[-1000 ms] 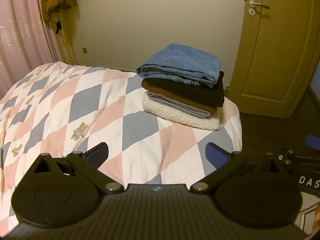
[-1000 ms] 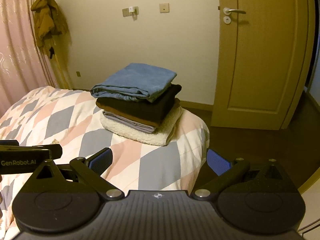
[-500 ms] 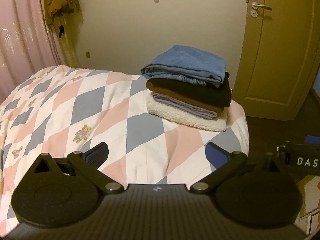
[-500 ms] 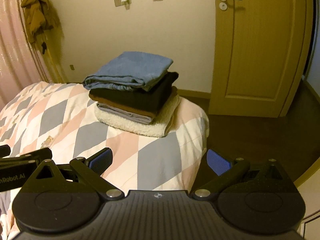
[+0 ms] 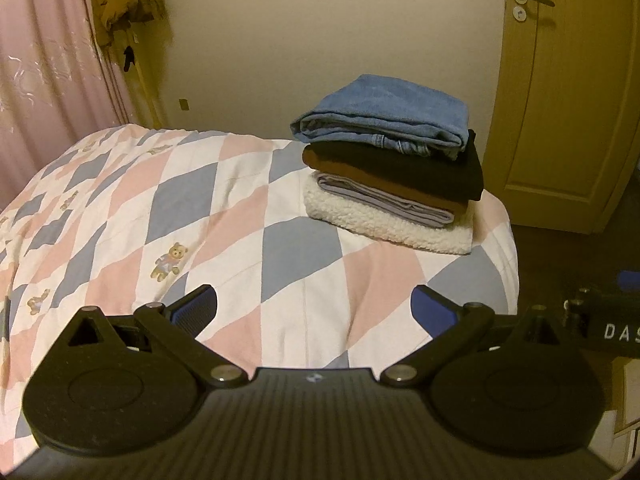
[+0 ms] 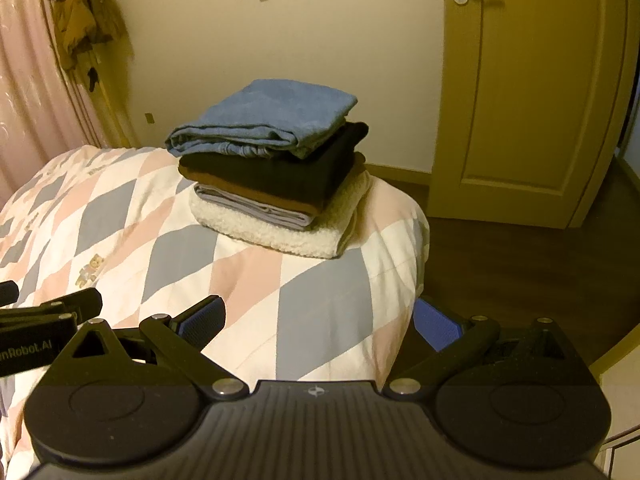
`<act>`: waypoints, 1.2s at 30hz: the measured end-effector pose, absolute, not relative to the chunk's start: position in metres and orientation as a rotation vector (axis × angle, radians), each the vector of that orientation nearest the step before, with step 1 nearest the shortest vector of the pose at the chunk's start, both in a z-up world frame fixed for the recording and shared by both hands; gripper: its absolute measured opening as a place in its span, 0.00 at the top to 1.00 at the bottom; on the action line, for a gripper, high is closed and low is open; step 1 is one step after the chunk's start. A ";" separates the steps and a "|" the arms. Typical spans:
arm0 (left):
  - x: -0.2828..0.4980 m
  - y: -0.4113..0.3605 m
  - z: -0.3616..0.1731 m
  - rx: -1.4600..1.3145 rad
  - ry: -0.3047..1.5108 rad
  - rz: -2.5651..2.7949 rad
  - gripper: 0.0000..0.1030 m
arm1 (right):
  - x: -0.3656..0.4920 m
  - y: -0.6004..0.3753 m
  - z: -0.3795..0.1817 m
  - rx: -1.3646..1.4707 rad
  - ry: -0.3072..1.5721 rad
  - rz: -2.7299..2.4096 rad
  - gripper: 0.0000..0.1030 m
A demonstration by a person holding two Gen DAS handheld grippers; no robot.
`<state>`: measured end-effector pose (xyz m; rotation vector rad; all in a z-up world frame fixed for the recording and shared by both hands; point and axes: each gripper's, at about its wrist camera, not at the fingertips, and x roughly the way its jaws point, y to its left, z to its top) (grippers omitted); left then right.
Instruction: Fold clothes
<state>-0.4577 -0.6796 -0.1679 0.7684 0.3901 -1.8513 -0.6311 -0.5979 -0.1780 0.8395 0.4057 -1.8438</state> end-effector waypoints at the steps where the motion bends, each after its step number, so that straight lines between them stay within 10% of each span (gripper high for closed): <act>1: -0.459 -0.682 -0.169 0.770 0.391 -1.854 0.01 | -0.632 -0.599 -0.180 0.841 0.409 -1.844 0.00; 36: -0.506 -0.752 -0.205 0.850 0.427 -1.879 0.01 | -0.677 -0.651 -0.213 0.898 0.419 -1.873 0.00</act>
